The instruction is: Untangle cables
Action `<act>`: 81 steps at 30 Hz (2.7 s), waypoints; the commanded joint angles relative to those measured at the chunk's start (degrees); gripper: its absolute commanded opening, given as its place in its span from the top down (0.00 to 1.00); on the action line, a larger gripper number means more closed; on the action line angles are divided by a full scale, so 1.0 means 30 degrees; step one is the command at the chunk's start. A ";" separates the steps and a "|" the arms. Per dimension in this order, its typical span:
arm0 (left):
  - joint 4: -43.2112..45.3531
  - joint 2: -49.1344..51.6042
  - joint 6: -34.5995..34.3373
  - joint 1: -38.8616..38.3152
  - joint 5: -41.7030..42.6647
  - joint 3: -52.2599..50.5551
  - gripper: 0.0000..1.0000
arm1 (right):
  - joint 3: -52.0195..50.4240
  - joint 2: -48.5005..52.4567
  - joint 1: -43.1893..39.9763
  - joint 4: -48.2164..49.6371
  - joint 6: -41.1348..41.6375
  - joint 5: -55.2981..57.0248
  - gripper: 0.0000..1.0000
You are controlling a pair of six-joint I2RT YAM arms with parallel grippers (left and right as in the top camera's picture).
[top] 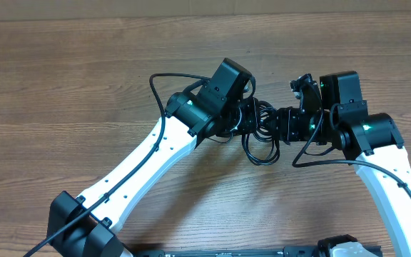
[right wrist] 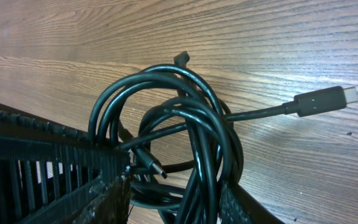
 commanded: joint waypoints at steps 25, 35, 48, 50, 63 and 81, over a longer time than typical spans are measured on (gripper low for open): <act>0.0648 -0.0066 0.0984 -0.0044 0.1843 0.0036 0.96 | -0.0692 -0.0284 0.0109 0.0291 -0.0087 0.1253 0.78; 0.0634 -0.0066 0.2295 -0.0029 0.1836 0.0036 0.96 | -0.0692 -0.0284 0.0080 0.0306 0.0328 0.1494 0.64; 0.0066 -0.0066 0.2754 0.0146 0.0678 0.0036 0.96 | -0.0692 -0.0284 0.0058 0.0007 0.0466 0.2047 0.65; 0.0058 -0.0066 0.2761 0.0146 0.0685 0.0036 0.96 | -0.0692 -0.0284 0.0058 0.0015 0.0481 0.2033 0.68; 0.0634 -0.0066 0.4014 0.0138 0.1960 0.0036 0.96 | -0.0692 -0.0284 0.0058 0.0015 0.0481 0.2040 0.79; -0.0036 -0.0066 0.4881 0.0270 0.0481 0.0036 0.96 | -0.0692 -0.0284 0.0051 -0.0204 0.1086 0.2958 0.73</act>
